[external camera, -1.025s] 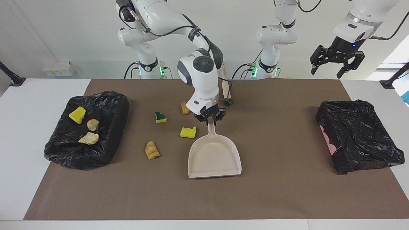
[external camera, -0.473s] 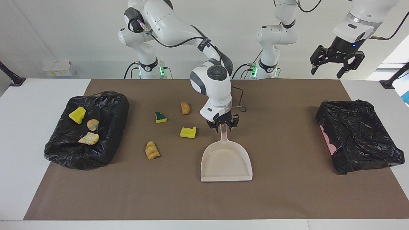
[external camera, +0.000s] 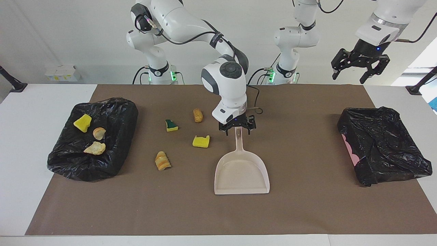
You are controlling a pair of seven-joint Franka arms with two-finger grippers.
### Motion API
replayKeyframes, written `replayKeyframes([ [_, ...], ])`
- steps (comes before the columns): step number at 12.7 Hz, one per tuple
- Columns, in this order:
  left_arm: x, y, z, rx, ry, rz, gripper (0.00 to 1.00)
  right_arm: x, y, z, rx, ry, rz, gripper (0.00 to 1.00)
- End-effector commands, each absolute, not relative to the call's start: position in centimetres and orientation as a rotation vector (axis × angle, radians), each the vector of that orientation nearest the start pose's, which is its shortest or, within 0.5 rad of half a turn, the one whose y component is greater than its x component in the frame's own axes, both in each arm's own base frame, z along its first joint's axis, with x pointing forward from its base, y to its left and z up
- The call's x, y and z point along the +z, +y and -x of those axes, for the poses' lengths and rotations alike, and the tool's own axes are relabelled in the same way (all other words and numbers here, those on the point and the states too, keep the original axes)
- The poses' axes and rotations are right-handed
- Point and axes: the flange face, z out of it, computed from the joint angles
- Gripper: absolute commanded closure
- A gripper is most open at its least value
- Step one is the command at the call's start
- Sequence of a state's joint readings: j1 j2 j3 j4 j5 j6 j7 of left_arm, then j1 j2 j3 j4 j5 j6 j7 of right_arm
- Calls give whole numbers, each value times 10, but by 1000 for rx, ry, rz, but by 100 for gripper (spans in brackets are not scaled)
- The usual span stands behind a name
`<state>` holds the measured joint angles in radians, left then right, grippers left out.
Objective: Sweep and dump trash in bin
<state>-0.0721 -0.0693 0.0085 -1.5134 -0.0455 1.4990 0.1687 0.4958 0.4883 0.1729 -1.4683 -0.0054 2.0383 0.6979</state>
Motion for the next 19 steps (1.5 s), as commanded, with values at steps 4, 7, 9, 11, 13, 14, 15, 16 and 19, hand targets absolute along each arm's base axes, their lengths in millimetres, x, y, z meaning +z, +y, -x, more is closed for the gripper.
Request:
replayKeyframes([
  [4, 688, -47, -519, -84, 404, 3162, 0, 426, 439, -467, 91, 103, 3101, 0],
  [7, 689, -59, -517, -117, 328, 3171, 0, 425, 460, -409, 105, 134, 3123, 0],
  [9, 678, -78, -525, -160, 370, 3168, 0, 402, 477, -363, 193, 82, 3139, 0],
  [11, 661, -112, -534, -238, 458, 3158, 0, 383, 482, -321, 202, 104, 3129, 0],
  [13, 643, -142, -539, -262, 510, 3155, 0, 363, 480, -277, 268, 98, 3108, 0],
  [14, 633, -158, -544, -267, 495, 3163, 0, 354, 483, -259, 307, 94, 3098, 0],
  [15, 622, -182, -550, -296, 488, 3172, 0, 343, 485, -242, 333, 73, 3111, 2],
  [16, 612, -201, -555, -322, 462, 3184, 0, 334, 486, -229, 341, 81, 3122, 8],
  [19, 567, -261, -565, -312, 454, 3204, 0, 331, 485, -220, 340, 124, 3128, 36],
])
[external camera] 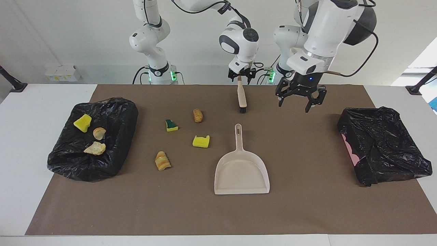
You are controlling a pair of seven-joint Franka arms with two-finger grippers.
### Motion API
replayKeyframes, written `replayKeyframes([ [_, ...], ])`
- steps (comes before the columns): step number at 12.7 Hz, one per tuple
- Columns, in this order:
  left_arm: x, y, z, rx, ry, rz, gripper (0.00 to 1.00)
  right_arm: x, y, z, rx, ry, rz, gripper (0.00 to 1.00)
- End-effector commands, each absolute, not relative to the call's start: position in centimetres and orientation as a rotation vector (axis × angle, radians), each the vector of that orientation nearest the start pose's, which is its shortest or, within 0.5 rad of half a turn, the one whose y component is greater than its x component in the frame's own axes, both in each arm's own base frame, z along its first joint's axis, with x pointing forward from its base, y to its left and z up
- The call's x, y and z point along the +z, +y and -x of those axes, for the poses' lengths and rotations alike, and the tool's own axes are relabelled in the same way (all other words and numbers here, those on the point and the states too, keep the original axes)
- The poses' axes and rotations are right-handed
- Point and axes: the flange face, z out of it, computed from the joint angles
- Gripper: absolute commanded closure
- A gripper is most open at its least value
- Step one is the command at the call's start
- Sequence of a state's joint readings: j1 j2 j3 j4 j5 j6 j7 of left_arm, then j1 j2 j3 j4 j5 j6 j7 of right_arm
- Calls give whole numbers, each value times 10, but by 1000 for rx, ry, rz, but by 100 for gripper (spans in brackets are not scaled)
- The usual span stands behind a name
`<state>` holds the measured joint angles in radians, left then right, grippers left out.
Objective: Sweep and dump trash in bin
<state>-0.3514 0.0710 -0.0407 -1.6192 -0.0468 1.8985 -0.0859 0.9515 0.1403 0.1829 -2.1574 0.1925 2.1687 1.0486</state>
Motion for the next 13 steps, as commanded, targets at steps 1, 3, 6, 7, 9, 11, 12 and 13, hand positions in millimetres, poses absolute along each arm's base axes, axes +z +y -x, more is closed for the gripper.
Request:
replayKeyframes([
  [1, 550, -281, -567, -323, 442, 3214, 0, 331, 487, -218, 348, 165, 3125, 48],
  [3, 510, -321, -570, -310, 441, 3214, 0, 332, 488, -218, 354, 188, 3121, 53],
  [6, 463, -360, -564, -320, 358, 3208, 0, 335, 488, -221, 349, 191, 3115, 57],
  [7, 446, -367, -554, -282, 372, 3202, 0, 335, 489, -220, 348, 186, 3114, 71],
  [9, 412, -366, -545, -301, 322, 3216, 0, 335, 486, -225, 350, 186, 3114, 100],
  [11, 377, -367, -530, -294, 258, 3229, 0, 337, 484, -227, 354, 191, 3116, 100],
  [12, 367, -367, -526, -277, 253, 3226, 0, 340, 480, -234, 357, 212, 3119, 100],
  [13, 353, -371, -521, -261, 268, 3222, 0, 344, 468, -244, 382, 252, 3139, 100],
])
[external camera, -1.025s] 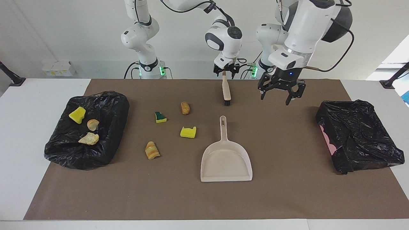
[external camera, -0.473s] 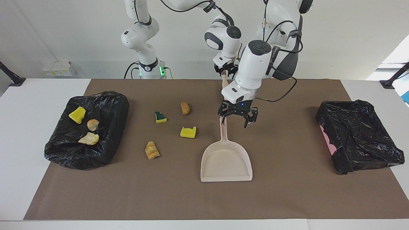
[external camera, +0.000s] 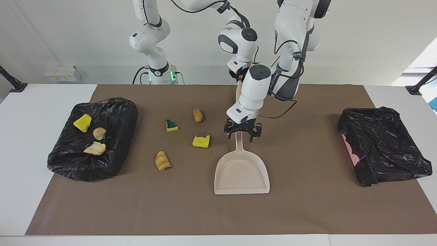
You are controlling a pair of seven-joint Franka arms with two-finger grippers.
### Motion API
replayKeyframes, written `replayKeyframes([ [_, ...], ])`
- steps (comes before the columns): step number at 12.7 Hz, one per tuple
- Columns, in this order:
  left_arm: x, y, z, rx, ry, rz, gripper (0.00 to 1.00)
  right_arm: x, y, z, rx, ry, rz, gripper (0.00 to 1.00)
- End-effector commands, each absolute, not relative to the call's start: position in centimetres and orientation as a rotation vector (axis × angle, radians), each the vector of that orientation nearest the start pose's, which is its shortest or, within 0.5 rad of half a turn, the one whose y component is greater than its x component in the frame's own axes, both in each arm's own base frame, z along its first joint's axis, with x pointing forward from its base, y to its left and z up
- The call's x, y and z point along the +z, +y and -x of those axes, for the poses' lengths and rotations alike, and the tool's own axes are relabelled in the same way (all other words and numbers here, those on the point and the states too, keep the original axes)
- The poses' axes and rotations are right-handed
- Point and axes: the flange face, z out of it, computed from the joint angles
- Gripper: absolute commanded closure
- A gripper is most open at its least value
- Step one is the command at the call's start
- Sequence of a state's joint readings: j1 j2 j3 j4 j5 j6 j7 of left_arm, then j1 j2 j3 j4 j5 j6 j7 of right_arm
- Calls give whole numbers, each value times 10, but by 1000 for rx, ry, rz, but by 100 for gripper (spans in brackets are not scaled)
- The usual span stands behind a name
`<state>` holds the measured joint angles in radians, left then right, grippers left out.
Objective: Sweep and dump trash in bin
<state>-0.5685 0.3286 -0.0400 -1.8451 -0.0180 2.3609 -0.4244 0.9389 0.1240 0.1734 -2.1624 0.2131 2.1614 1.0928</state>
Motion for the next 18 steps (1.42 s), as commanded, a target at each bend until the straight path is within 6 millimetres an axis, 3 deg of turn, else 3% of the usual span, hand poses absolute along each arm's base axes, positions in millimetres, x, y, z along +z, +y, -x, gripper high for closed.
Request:
replayKeyframes([
  [1, 354, -370, -523, -267, 265, 3224, 0, 347, 457, -257, 391, 301, 3153, 100],
  [2, 356, -371, -524, -277, 267, 3225, 0, 350, 447, -271, 392, 351, 3149, 100],
  [3, 355, -371, -524, -275, 269, 3224, 9, 356, 431, -290, 397, 411, 3143, 100],
  [5, 355, -370, -524, -273, 274, 3222, 54, 372, 405, -320, 372, 520, 3118, 100],
  [8, 353, -370, -522, -249, 286, 3214, 98, 408, 346, -367, 335, 665, 3072, 100],
  [10, 352, -370, -522, -245, 288, 3213, 100, 419, 311, -392, 332, 696, 3083, 100],
  [12, 367, -357, -531, -281, 313, 3212, 100, 429, 266, -422, 386, 689, 3118, 100],
  [14, 391, -334, -538, -280, 477, 3171, 100, 430, 225, -448, 335, 586, 3206, 100],
  [17, 421, -302, -534, -162, 812, 3053, 100, 421, 163, -488, 270, 286, 3304, 100],
  [18, 427, -280, -538, -121, 910, 3012, 100, 421, 147, -503, 266, 222, 3295, 100],
])
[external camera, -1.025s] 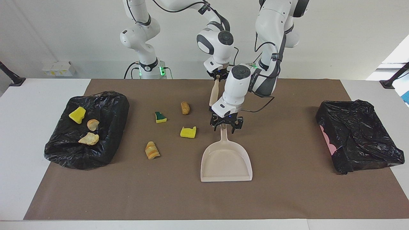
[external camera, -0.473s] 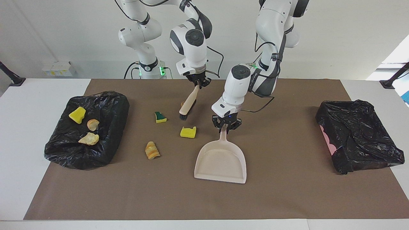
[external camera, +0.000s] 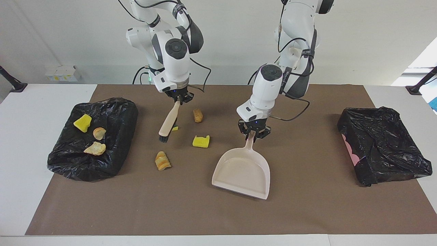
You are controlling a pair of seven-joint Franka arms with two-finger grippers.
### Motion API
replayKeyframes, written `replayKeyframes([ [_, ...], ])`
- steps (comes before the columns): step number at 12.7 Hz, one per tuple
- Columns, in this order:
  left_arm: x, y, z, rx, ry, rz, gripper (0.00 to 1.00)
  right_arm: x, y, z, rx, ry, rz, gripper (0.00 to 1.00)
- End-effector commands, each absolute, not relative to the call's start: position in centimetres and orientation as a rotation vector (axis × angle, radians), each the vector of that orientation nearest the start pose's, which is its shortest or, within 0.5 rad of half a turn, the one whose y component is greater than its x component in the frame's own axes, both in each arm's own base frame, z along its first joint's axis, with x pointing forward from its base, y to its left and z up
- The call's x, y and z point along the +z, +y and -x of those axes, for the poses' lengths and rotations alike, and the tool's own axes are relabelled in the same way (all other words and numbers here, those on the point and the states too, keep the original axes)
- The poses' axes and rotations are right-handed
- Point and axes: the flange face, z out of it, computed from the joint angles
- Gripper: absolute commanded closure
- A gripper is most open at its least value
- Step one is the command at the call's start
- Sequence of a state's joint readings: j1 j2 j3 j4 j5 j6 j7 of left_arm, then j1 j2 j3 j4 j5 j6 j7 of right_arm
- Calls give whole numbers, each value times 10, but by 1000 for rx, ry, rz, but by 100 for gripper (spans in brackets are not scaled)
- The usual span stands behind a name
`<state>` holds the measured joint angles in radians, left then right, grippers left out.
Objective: Sweep and dump trash in bin
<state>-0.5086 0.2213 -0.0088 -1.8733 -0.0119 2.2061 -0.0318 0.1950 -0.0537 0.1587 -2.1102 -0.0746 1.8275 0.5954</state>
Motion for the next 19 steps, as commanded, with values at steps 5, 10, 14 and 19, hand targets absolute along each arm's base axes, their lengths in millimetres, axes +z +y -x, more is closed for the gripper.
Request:
replayKeyframes([
  [5, 420, -239, -543, 20, 1552, 2724, 100, 390, 61, -572, 178, -238, 3399, 100],
  [10, 404, -212, -519, 85, 1965, 2458, 100, 331, 93, -581, 261, -443, 3345, 100],
  [14, 386, -232, -496, 90, 2022, 2409, 100, 327, 153, -563, 302, -554, 3252, 100],
  [19, 369, -226, -490, 142, 2062, 2349, 100, 324, 234, -528, 333, -396, 3219, 100],
])
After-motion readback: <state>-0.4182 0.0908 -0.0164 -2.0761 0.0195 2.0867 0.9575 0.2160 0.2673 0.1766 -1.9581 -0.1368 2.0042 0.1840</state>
